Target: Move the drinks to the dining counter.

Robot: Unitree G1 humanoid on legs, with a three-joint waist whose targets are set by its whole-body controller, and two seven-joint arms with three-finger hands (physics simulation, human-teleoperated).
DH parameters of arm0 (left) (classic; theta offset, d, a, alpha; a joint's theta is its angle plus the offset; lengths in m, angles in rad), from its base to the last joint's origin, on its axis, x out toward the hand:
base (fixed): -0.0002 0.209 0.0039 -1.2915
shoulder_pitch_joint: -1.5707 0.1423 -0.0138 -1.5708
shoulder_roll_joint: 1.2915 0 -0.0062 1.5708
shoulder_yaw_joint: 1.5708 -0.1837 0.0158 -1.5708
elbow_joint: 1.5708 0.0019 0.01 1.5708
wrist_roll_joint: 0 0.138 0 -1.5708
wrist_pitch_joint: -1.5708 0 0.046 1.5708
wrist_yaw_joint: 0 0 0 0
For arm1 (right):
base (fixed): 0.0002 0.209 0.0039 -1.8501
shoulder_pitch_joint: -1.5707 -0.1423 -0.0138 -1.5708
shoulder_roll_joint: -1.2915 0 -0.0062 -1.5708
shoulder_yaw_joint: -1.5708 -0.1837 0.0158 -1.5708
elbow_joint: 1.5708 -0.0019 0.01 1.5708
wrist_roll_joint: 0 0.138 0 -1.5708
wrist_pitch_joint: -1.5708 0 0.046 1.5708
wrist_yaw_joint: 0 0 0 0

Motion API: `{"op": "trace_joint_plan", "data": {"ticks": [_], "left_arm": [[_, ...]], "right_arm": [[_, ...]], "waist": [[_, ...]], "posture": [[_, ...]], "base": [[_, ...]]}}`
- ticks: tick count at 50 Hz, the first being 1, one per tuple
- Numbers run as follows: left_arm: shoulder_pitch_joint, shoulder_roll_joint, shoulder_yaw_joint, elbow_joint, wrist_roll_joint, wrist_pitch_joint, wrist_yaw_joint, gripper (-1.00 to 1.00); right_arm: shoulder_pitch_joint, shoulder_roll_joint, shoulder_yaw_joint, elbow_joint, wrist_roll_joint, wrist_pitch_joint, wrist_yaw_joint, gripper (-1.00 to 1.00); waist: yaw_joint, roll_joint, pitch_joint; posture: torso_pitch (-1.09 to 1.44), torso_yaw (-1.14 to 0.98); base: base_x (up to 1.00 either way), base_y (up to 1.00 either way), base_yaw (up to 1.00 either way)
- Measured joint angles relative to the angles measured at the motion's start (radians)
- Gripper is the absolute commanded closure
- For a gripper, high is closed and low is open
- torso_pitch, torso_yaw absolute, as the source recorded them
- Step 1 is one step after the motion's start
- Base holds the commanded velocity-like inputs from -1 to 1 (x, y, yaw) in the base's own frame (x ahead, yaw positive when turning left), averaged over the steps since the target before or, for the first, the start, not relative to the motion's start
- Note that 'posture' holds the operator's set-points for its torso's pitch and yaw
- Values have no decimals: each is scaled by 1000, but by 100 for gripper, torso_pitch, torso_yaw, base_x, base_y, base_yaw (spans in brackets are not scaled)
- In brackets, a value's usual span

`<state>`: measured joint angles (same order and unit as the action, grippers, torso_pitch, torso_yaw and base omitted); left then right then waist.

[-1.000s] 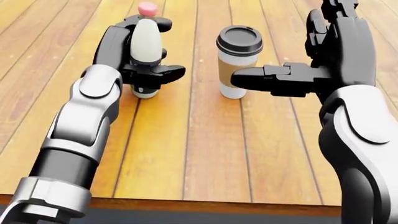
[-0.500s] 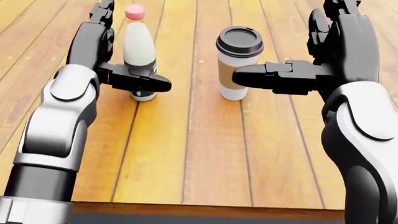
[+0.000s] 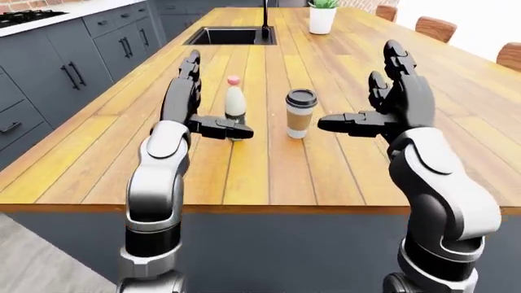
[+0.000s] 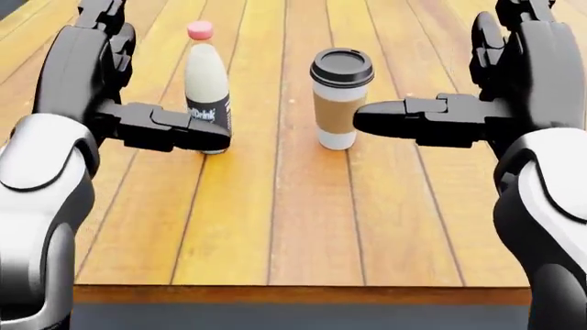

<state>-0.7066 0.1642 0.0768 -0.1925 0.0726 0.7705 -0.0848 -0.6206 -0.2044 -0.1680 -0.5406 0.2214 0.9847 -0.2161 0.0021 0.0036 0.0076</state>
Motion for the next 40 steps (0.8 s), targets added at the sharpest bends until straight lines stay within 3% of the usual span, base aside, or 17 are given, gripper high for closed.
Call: {"op": "trace_joint_plan", "data": {"ticks": [4,6,9,11,13,15,18,21,23,24,25,29,35,38,40], "left_arm": [[3,1,-4,-87,-9,46,-6,-100],[9,7,1,-108,-11,63,-10,-100],[12,13,8,-123,-11,85,-12,-100],[-1,17,4,-123,-11,99,-14,-100],[10,22,13,-125,-7,117,-14,-100],[7,22,13,-129,-1,146,-15,-100],[-11,22,9,-163,2,149,-19,-100],[-12,21,7,-187,3,130,-23,-100],[-12,22,9,-191,5,133,-24,-100],[-12,22,12,-196,6,141,-25,-100],[-4,12,5,-198,5,152,-26,-100],[20,21,-7,-229,7,238,-41,-100],[-4,26,4,-312,21,268,-51,-100],[-2,27,4,-316,19,263,-56,-100],[0,27,7,-315,19,260,-56,-100]], "right_arm": [[-4,-6,-14,-62,0,34,-9,-100],[-2,5,-4,-70,2,36,-10,-100],[-3,16,5,-77,14,45,-2,-100],[-7,16,-6,-92,26,52,-1,-100],[12,21,8,-102,37,51,1,-100],[21,13,15,-94,41,63,2,-100],[9,6,7,-97,36,74,1,-100],[-4,6,2,-127,33,65,-1,-100],[-14,5,5,-138,35,63,1,-100],[-18,3,9,-138,36,62,3,-100],[-2,-1,5,-141,35,61,5,-100],[8,1,18,-124,22,74,16,-100],[13,3,32,-140,-10,58,51,-100],[7,4,33,-141,-26,57,63,-100],[2,3,36,-140,-34,45,71,-100]], "waist": [[0,-24,2],[8,-23,-1],[21,11,11],[37,59,8],[66,86,11],[78,101,3],[82,81,2],[73,45,30],[62,-5,41],[55,-46,36],[25,-45,43],[35,-70,52],[31,-7,63],[27,28,57],[30,67,40]], "posture": [[0,0],[0,0],[0,0],[0,0],[0,0],[0,0],[0,0],[0,0],[0,0],[0,0],[0,0],[0,0],[0,0],[0,0],[0,0]], "base": [[-100,0,0],[-100,0,0],[-100,3,14],[-99,0,71],[-77,0,93],[-64,0,100],[-63,0,100],[-59,0,100],[-45,0,100],[-36,0,100],[-24,0,100],[-9,0,100],[0,0,100],[0,0,100],[0,0,100]]}}
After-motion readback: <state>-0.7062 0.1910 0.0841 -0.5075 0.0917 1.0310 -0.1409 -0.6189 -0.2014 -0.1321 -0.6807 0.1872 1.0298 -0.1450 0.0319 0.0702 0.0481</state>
